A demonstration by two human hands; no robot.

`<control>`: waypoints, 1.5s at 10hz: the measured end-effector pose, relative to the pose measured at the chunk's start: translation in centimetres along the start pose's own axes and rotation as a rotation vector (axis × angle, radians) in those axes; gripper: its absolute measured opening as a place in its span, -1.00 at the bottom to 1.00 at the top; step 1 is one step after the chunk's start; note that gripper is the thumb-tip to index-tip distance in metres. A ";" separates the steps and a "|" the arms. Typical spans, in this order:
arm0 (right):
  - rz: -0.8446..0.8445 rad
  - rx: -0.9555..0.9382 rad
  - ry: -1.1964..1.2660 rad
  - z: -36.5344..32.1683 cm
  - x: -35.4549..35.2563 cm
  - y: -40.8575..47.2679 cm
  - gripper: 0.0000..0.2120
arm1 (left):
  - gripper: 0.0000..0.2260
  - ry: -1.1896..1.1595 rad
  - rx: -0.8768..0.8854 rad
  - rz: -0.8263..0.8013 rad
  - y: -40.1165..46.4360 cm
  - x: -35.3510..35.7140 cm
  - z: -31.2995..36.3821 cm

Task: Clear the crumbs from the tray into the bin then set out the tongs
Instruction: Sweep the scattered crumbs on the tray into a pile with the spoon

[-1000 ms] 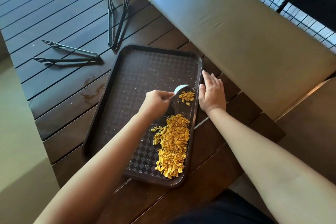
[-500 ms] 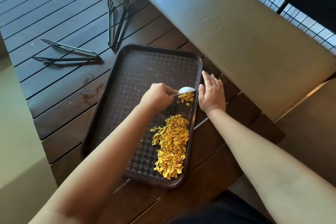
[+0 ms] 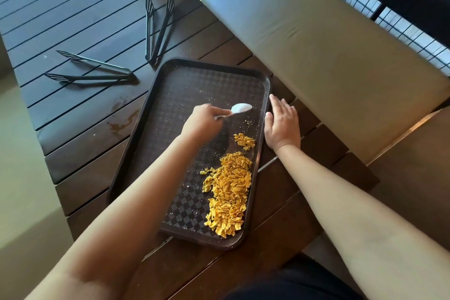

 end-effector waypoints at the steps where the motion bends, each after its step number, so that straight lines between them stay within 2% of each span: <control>1: -0.008 -0.003 -0.006 0.0 0.0 0.0 -0.48 | -0.76 0.131 0.057 -0.079 0.2 1.4 0.9; 2: -0.013 -0.008 -0.011 -0.1 0.0 -0.1 -0.48 | -0.77 0.149 0.079 -0.179 -0.3 2.4 1.1; 3: -0.007 -0.006 -0.006 -0.1 -0.1 -0.1 -0.49 | -0.79 0.135 0.053 -0.244 -0.8 2.4 0.4; 4: -0.004 -0.007 0.001 -0.1 -0.1 -0.1 -0.49 | -0.82 0.181 0.010 -0.377 -1.7 2.1 -0.5; 5: -0.011 -0.005 -0.001 -0.1 0.0 -0.1 -0.49 | -0.82 0.158 0.011 -0.398 -2.1 1.7 -0.1; 6: -0.024 -0.004 -0.006 -0.1 0.1 -0.2 -0.48 | -0.75 0.000 -0.015 -0.207 -0.7 0.1 0.2; 7: -0.023 -0.003 -0.005 -0.1 0.0 -0.1 -0.48 | -0.67 0.018 -0.026 -0.105 0.5 0.0 0.2; 8: -0.031 0.000 -0.016 0.0 0.1 -0.1 -0.48 | -0.61 0.121 -0.016 -0.140 1.3 1.9 0.9; 11: -0.013 -0.004 -0.008 0.0 0.0 0.0 -0.48 | -0.70 0.132 0.014 -0.366 -1.0 3.4 -0.5; 14: -0.004 -0.008 -0.012 0.0 0.0 0.0 -0.49 | -0.76 0.131 -0.085 -0.557 -5.1 3.3 -2.6; 15: -0.011 -0.010 -0.016 -0.1 0.1 0.0 -0.48 | -0.77 0.003 -0.099 -0.466 -4.2 2.2 -2.1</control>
Point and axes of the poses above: each hand's wrist, its own y-axis towards the middle knuckle, its own x-axis out of the palm, z = x × y, the point moved 10 cm from there along y, towards the middle knuckle, and after that the axes turned 8 degrees about -y, right-handed, at the moved point
